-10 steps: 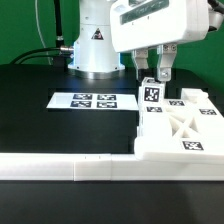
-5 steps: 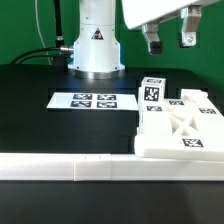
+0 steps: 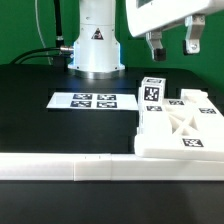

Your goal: Assemble chair

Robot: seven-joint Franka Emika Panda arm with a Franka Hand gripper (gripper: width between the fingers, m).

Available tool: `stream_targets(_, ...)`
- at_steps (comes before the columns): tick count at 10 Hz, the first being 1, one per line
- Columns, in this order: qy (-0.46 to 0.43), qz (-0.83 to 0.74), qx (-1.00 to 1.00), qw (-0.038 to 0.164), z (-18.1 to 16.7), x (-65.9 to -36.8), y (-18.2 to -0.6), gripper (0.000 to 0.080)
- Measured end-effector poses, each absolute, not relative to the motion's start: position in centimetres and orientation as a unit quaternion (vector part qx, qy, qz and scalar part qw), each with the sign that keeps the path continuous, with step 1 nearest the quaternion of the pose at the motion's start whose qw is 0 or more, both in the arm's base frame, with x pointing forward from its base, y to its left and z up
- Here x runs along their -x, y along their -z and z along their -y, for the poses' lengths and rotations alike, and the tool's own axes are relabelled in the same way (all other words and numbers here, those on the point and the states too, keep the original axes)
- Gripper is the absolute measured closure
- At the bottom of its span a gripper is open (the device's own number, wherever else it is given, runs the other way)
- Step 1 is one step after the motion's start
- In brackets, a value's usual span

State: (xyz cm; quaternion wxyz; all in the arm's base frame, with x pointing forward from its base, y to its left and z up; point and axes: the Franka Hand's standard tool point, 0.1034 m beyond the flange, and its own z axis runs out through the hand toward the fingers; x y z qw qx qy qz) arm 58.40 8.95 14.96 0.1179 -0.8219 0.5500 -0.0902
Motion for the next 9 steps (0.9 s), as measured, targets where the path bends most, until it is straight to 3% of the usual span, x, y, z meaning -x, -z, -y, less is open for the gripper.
stream_targets(9,0.088,-0.443,0.887,0.097,-11.4,-55.5,-13.4,0.0151)
